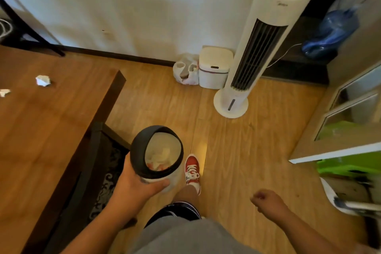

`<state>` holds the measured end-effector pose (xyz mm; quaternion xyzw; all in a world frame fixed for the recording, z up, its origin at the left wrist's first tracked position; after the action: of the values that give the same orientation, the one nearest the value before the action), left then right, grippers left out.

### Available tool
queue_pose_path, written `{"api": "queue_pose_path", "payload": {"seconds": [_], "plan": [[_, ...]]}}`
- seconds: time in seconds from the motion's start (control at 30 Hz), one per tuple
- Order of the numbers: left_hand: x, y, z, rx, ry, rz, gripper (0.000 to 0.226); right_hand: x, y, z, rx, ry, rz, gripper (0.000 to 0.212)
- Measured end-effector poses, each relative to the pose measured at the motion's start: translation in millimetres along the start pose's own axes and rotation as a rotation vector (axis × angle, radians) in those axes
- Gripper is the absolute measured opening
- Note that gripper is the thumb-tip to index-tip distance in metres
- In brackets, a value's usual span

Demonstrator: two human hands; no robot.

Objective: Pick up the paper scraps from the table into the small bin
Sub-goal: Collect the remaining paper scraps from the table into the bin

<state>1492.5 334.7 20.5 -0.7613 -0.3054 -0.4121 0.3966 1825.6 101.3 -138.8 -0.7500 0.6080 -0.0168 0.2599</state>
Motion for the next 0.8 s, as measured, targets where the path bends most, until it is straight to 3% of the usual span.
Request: {"api": "queue_pose_path", "payload": {"seconds": [0.17, 0.3, 0.5, 0.67, 0.8], "plan": [[-10, -11, 71, 0.055, -0.096, -0.078, 0.112, -131, -58, 61, 0.025, -0.151, -0.016, 0.013], [12, -21, 141, 0.051, -0.094, -0.096, 0.114, -195, -105, 97, 0.031, -0.179, -0.041, 0.009], [63, -21, 237, -0.002, -0.017, -0.089, 0.108, -206, -164, 133, 0.053, -0.058, -0.034, 0.012], [111, -16, 316, 0.037, 0.055, -0.052, 0.087, -201, -208, 160, 0.052, 0.06, -0.081, 0.019], [139, -8, 377, 0.04, 0.052, -0.071, 0.091, -225, -235, 198, -0.03, 0.119, -0.16, 0.021]]}}
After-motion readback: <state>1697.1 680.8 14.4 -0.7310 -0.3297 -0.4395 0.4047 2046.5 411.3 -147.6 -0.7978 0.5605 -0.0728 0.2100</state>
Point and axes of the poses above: each hand's wrist, its own z-axis towards the middle knuckle, its own y-axis out of the palm, x = y × z, the point moved 8 cm from there along z, towards the middle knuckle, and after that the axes turned 5 degrees about -x, right-handed, at the moved point
